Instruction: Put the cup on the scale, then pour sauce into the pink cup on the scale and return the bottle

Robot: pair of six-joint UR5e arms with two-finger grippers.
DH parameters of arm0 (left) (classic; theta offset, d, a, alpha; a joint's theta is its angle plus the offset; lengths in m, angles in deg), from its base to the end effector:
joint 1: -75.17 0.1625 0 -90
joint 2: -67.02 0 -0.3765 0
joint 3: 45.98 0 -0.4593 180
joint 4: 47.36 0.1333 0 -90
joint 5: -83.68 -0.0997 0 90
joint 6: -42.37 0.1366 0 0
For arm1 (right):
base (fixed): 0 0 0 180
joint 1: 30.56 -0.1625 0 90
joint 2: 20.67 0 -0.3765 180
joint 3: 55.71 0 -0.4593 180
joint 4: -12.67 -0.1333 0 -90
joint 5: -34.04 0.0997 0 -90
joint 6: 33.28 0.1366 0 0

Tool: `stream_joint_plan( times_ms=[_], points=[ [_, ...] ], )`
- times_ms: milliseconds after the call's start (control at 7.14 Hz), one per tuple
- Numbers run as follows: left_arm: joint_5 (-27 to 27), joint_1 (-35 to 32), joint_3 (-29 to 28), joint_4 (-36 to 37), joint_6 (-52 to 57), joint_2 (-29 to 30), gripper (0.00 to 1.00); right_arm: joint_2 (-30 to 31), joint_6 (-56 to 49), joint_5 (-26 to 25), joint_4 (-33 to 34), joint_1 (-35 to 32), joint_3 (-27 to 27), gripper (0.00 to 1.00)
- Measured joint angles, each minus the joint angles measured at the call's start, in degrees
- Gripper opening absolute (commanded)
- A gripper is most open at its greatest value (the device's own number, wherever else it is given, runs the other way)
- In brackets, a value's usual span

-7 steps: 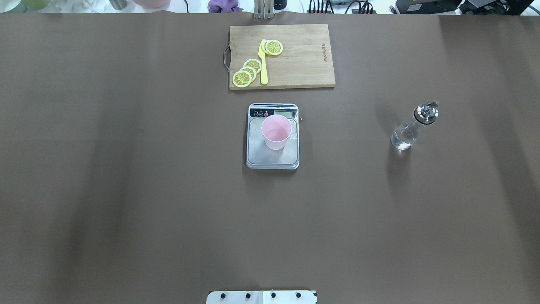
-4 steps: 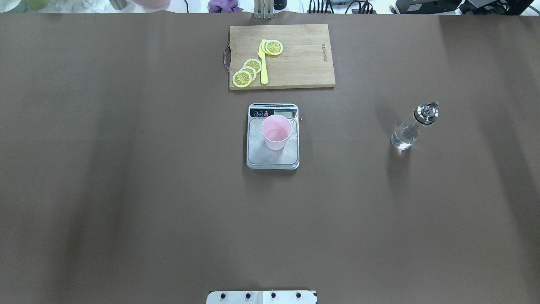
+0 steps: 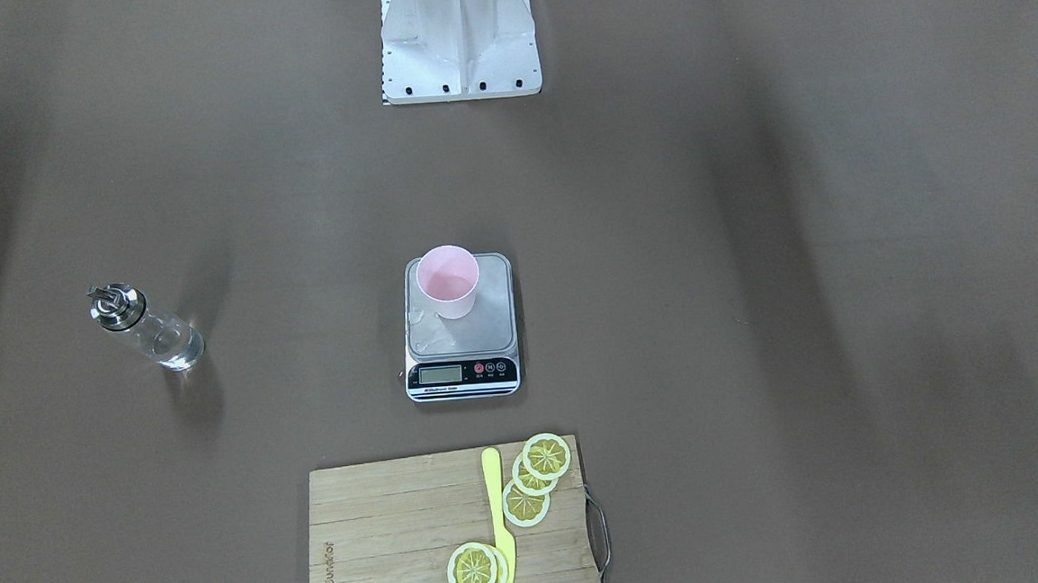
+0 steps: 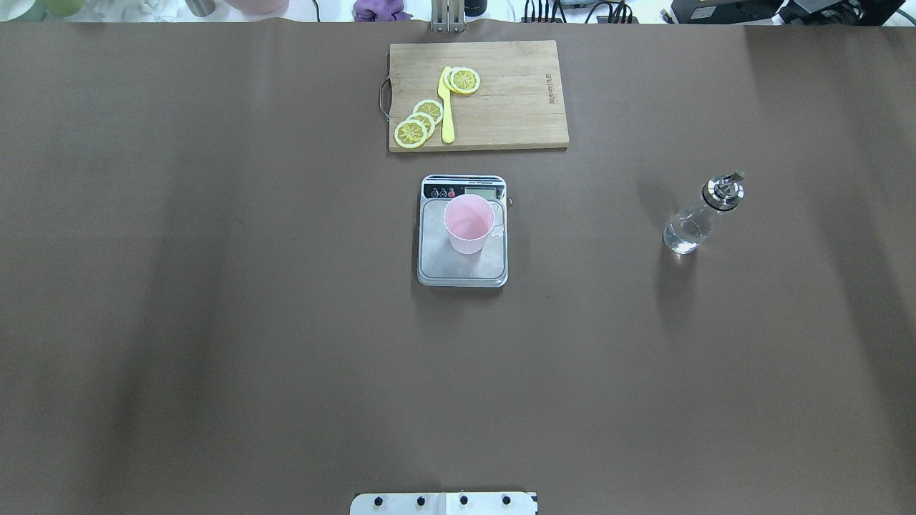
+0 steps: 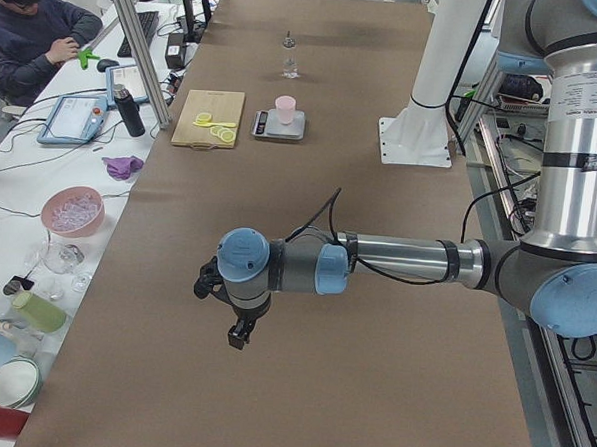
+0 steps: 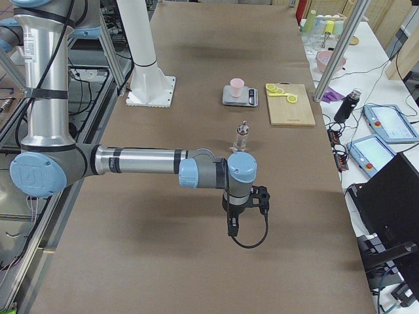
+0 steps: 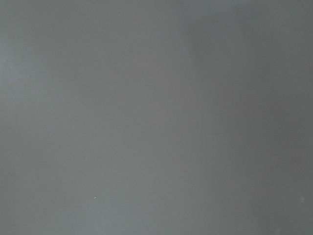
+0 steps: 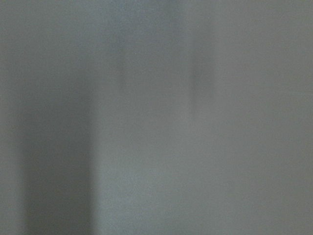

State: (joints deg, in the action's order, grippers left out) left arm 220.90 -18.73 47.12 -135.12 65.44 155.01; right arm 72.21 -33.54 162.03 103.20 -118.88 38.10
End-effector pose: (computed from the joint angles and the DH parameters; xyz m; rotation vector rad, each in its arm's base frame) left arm -0.0700 -0.5403 0.6248 0.1745 0.8092 0.3071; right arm 0.0333 -0.5420 0.6380 -0.0015 -0.6631 -0.0349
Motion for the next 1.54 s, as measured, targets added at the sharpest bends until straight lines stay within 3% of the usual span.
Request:
stream_joint_plan(
  times_ms=[1541],
  points=[
    [0.01,0.03,-2.31,-0.05,0.56,-0.02,0.99,0.72,0.00,0.42,0.00,0.02,1.90,1.00]
  ],
)
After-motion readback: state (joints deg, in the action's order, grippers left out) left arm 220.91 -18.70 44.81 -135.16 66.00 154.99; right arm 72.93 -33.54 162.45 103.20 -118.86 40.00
